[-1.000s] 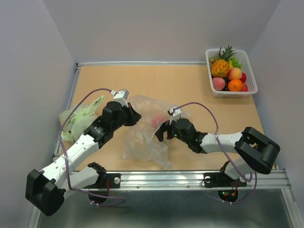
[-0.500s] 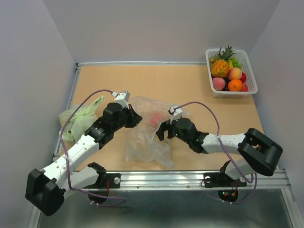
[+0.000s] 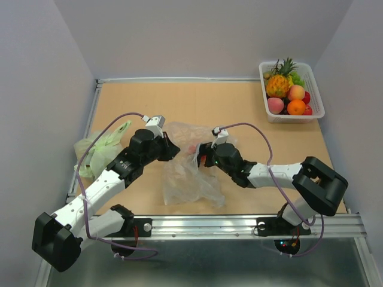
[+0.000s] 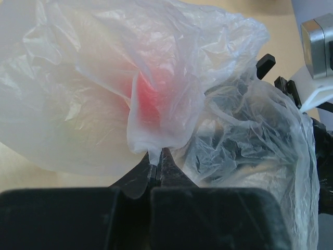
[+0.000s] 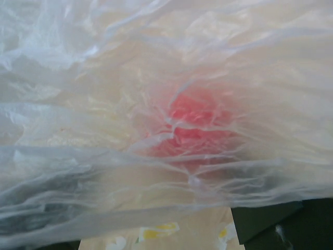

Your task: Untie the knot of the plastic bag and take out the fruit

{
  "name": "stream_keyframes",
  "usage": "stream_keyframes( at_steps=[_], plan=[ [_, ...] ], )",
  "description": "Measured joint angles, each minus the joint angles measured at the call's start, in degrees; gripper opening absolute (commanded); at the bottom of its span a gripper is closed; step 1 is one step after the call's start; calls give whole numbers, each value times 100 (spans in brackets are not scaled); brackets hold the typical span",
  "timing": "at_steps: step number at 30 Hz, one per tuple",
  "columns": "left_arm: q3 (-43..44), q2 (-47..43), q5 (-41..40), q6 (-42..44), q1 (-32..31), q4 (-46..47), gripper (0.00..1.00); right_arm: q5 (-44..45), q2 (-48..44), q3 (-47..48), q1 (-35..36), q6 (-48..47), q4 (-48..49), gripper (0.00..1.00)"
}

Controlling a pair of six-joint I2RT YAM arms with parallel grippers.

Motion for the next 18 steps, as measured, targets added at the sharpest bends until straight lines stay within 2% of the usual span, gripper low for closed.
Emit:
stream_keyframes(
  at_steps=[6,12,14,16,17,18],
  plan=[
    [0,13,85,26,-42,0,0,551,450,289,-2,306,26,100],
    [0,138,142,66,-219,4,0,717,1161,608,-2,339,232,99],
    [0,201,144,72,-282,4,0,767,1357,684,-2,337,267,94],
    [0,238,142,83,-321,0,0,817,1499,737,-2,330,319,77],
    [0,245,136,83,-328,0,0,857,1545,745,-2,319,358,63],
    [0,247,120,83,-330,-2,0,890,1563,756,-2,291,374,56]
  ],
)
